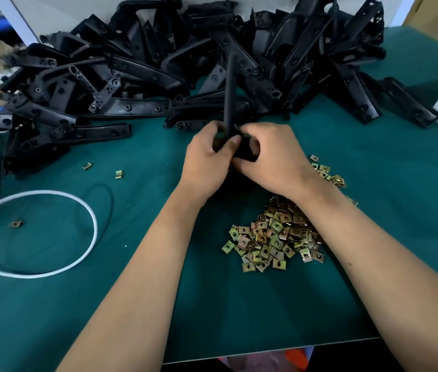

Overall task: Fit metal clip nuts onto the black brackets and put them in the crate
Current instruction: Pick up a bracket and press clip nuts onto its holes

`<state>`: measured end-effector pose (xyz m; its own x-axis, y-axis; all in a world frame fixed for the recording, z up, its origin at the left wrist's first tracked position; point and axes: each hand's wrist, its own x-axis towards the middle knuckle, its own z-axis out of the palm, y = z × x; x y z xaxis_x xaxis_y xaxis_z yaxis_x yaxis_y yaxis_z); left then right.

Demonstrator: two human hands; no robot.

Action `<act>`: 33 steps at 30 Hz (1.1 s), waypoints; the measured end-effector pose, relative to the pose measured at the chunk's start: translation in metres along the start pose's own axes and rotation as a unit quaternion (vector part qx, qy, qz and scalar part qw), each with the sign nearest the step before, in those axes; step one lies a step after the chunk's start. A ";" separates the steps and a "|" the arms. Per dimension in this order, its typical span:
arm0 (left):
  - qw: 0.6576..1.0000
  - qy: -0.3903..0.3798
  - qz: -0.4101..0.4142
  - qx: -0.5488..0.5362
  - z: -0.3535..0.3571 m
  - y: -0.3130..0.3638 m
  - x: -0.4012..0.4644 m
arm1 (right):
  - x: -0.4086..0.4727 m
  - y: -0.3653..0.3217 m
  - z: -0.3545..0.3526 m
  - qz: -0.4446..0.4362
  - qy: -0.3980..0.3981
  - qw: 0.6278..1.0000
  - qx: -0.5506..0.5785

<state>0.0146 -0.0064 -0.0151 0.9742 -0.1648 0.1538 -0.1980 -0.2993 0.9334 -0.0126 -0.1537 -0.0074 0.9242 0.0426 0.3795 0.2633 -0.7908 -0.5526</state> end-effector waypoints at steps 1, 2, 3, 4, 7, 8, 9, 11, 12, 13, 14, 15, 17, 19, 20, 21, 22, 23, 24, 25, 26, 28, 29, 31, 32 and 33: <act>1.000 0.022 -0.014 -0.016 -0.001 -0.003 0.002 | 0.000 0.000 0.000 0.002 -0.002 1.000 0.024; 0.998 0.048 -0.033 -0.031 -0.003 -0.004 0.004 | 0.000 0.001 0.000 0.006 -0.011 0.999 0.048; 0.994 0.077 -0.051 -0.062 -0.005 -0.005 0.006 | 0.000 0.002 0.000 0.009 -0.019 0.998 0.052; 0.987 0.102 -0.065 -0.105 -0.007 -0.004 0.006 | 0.000 0.004 0.000 0.012 -0.029 0.998 0.046; 0.946 0.116 -0.100 -0.287 -0.015 0.000 0.006 | 0.002 0.006 -0.002 0.018 -0.071 0.997 -0.002; 0.928 0.106 -0.108 -0.340 -0.018 0.001 0.006 | 0.002 0.007 -0.003 0.021 -0.073 0.997 -0.003; 0.910 0.096 -0.115 -0.385 -0.021 0.002 0.007 | 0.002 0.007 -0.004 0.024 -0.069 0.997 0.009; 0.881 0.084 -0.120 -0.451 -0.024 0.001 0.008 | 0.002 0.007 -0.007 0.025 -0.064 0.996 0.054; 0.870 0.083 -0.122 -0.471 -0.025 0.001 0.009 | 0.002 0.007 -0.008 0.024 -0.066 0.994 0.080; 0.861 0.080 -0.124 -0.487 -0.026 0.001 0.009 | 0.002 0.007 -0.009 0.026 -0.063 0.993 0.099; 0.852 0.077 -0.128 -0.501 -0.026 0.001 0.010 | 0.003 0.009 -0.011 0.033 -0.049 0.992 0.113; 0.845 0.073 -0.134 -0.512 -0.027 0.000 0.011 | 0.004 0.011 -0.013 0.048 -0.024 0.991 0.120; 0.837 0.064 -0.147 -0.524 -0.029 -0.001 0.011 | 0.006 0.019 -0.019 0.078 0.024 0.991 0.106; 0.831 0.052 -0.155 -0.531 -0.030 -0.002 0.011 | 0.006 0.026 -0.026 0.088 0.015 0.995 0.047; 0.832 0.048 -0.155 -0.531 -0.030 -0.003 0.011 | 0.006 0.027 -0.027 0.092 -0.004 0.995 0.024; 0.834 0.045 -0.153 -0.528 -0.030 -0.003 0.011 | 0.006 0.028 -0.028 0.096 -0.021 0.995 0.010; 0.836 0.042 -0.151 -0.526 -0.030 -0.003 0.011 | 0.006 0.029 -0.028 0.097 -0.032 0.995 -0.002; 0.836 0.041 -0.150 -0.525 -0.029 -0.003 0.010 | 0.007 0.029 -0.029 0.096 -0.043 0.994 -0.016; 0.835 0.040 -0.150 -0.527 -0.029 -0.003 0.010 | 0.007 0.028 -0.030 0.093 -0.057 0.994 -0.029; 0.833 0.040 -0.151 -0.530 -0.029 -0.003 0.010 | 0.008 0.028 -0.032 0.089 -0.076 0.992 -0.041; 0.832 0.040 -0.153 -0.531 -0.030 -0.003 0.009 | 0.008 0.028 -0.035 0.083 -0.100 0.990 -0.051; 0.833 0.039 -0.155 -0.529 -0.031 -0.004 0.009 | 0.007 0.027 -0.040 0.065 -0.149 0.984 -0.070; 0.835 0.039 -0.155 -0.527 -0.031 -0.004 0.009 | 0.006 0.026 -0.042 0.052 -0.167 0.982 -0.076; 0.842 0.037 -0.153 -0.516 -0.030 -0.005 0.009 | 0.005 0.024 -0.042 0.032 -0.179 0.981 -0.074; 0.847 0.035 -0.152 -0.508 -0.028 -0.005 0.009 | 0.004 0.024 -0.041 0.029 -0.174 0.982 -0.068; 0.851 0.033 -0.151 -0.501 -0.027 -0.005 0.009 | 0.004 0.022 -0.039 0.027 -0.165 0.984 -0.062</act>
<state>0.0276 0.0189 -0.0095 0.9750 -0.1587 -0.1556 0.2216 0.6392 0.7364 -0.0140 -0.1949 0.0104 0.9807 0.1789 0.0793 0.1952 -0.8644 -0.4634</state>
